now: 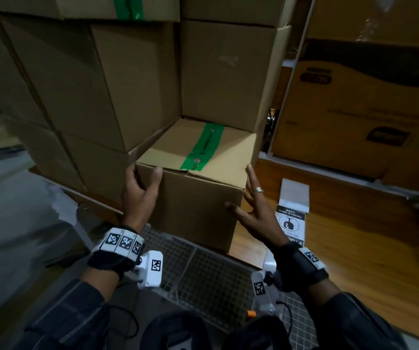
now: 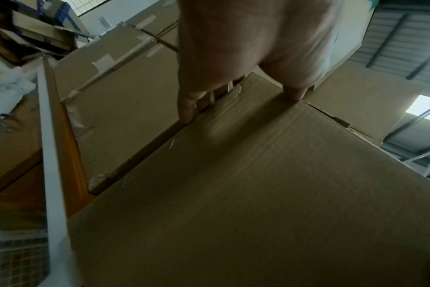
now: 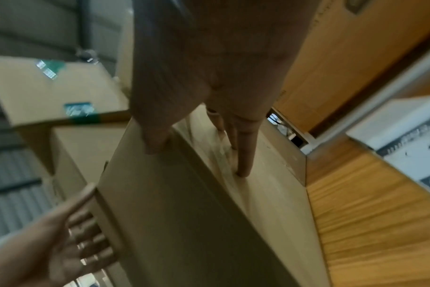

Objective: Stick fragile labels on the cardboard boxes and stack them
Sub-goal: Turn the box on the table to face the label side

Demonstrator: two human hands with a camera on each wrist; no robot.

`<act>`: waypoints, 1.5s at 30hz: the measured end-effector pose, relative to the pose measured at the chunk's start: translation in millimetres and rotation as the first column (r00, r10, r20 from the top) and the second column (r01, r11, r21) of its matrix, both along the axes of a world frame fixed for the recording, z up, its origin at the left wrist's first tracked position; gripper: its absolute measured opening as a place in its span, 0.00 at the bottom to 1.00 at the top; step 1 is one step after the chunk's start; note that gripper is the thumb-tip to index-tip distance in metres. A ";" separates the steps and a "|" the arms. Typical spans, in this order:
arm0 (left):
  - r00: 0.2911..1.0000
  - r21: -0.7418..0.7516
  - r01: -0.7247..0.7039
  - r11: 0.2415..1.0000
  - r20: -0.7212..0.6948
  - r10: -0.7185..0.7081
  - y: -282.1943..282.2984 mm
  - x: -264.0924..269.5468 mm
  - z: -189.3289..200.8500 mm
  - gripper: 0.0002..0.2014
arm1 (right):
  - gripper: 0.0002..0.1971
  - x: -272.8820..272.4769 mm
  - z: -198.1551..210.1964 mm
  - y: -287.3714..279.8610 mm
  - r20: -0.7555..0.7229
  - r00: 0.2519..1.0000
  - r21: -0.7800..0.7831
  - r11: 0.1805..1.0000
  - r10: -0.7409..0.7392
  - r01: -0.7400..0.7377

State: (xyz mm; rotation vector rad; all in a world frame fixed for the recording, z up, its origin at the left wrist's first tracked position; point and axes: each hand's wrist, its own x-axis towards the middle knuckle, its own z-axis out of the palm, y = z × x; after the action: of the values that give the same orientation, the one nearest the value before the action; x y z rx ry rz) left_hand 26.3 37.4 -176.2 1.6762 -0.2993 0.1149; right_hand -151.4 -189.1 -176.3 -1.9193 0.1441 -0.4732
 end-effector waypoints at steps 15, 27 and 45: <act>0.974 -0.058 0.051 0.997 0.222 -0.036 -37.7 -109.4 50.0 0.36 | 0.51 -116.2 43.7 -36.5 0.118 0.983 -0.009 0.990 -0.140 0.142; 0.888 -0.099 0.434 0.896 0.217 -0.406 -186.3 -227.8 60.6 0.28 | 0.46 -282.4 64.5 -140.8 0.119 0.866 -0.100 0.862 -0.486 0.497; 0.737 0.041 0.668 0.743 0.106 -0.668 -317.0 -346.2 6.6 0.28 | 0.44 -431.0 26.3 -240.5 -0.020 0.749 -0.100 0.747 -0.662 0.657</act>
State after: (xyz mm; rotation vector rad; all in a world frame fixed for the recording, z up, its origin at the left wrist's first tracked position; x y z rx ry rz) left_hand -319.9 -279.6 -169.6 1.4684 -0.9774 -0.3356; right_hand -582.4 -429.6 -150.1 -1.9302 0.8810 -0.9101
